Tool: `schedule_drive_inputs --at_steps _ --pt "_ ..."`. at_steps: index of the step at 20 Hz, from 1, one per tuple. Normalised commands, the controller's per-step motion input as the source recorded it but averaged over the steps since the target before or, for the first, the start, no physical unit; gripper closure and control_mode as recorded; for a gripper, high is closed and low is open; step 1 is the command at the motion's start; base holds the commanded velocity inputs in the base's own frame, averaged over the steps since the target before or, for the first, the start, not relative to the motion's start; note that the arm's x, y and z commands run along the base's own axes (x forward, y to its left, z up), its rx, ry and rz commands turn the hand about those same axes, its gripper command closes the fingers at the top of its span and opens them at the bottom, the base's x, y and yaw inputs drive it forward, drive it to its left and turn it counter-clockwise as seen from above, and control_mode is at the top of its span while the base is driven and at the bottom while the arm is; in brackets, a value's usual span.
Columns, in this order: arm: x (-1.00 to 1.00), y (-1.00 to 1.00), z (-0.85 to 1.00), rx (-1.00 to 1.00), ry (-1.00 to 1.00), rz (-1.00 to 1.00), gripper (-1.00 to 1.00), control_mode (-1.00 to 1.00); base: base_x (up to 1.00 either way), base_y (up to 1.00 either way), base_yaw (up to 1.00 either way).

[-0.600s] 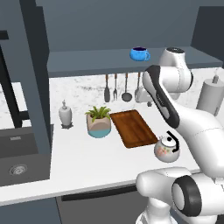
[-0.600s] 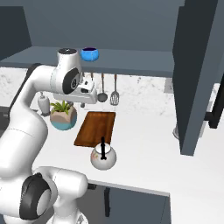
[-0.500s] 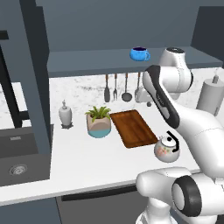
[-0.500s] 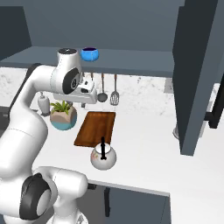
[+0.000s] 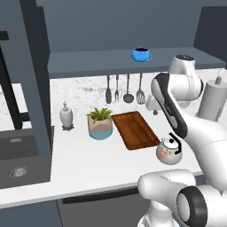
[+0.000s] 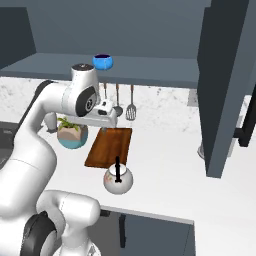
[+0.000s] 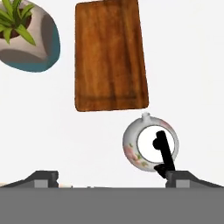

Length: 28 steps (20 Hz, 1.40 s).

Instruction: Pick the kettle from the counter and place it on the tray. Then pick the mug from the cabinet and place it on the tray. Then close the cabinet doors.

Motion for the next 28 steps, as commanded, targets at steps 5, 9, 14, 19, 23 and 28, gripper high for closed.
schedule_drive_inputs --at_steps 5,9,14,19,23,28 --pt "-0.26 -0.47 -0.46 -0.02 0.00 0.00 -1.00 -1.00 0.00 0.00 0.00" --pt "-0.02 -0.48 -0.58 -0.05 0.06 0.00 -1.00 -1.00 0.00 0.00 0.00" --pt "0.01 -0.42 -0.65 -0.05 0.02 0.00 -1.00 -1.00 0.00 0.00 0.00" --pt "0.16 -0.30 -0.50 -0.02 -0.01 0.02 -1.00 -1.00 0.00 0.00 0.00" --pt "0.30 -0.02 -0.46 -0.02 0.00 0.00 -1.00 -1.00 0.00 0.00 0.00" --pt "0.20 0.00 -0.32 0.00 0.00 0.00 -1.00 -1.00 0.00 0.00 0.00"
